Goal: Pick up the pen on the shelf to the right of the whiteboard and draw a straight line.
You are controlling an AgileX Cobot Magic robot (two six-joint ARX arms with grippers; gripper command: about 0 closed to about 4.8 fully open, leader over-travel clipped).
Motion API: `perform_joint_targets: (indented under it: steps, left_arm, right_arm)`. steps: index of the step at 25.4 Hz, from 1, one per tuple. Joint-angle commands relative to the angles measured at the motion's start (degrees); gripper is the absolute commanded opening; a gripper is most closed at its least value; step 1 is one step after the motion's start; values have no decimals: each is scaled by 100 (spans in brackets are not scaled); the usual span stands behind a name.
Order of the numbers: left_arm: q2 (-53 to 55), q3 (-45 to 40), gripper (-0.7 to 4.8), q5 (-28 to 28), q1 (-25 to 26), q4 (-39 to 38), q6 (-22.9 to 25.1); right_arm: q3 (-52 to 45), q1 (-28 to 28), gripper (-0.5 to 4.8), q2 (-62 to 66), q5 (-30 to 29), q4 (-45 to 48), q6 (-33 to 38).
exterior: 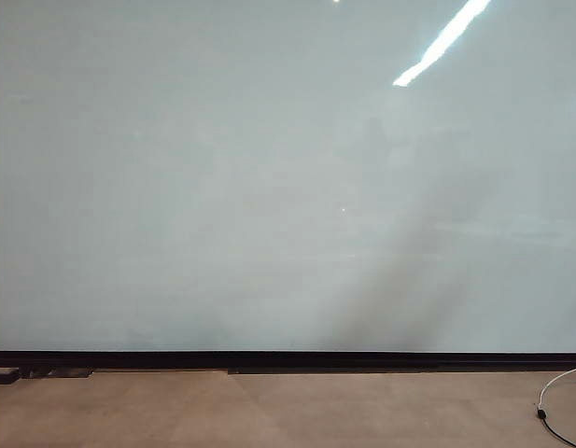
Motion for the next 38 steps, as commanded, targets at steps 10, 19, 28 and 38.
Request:
perform_joint_targets:
  steps: [10,19,28,38]
  left_arm:
    - [0,20,-5,11,-2,33,11]
    - [0,20,-5,11,-2,33,11]
    - [0,20,-5,11,-2,33,11]
    - [0,20,-5,11,-2,33,11]
  right_arm:
    - [-39,0,-8,0,-26,103,13]
    - [-42,0,-8,17,-634,463,546]
    - [-42,-249,216,487,177,1497,839]
    - [1250,-286,289,3097,-308,2522,507]
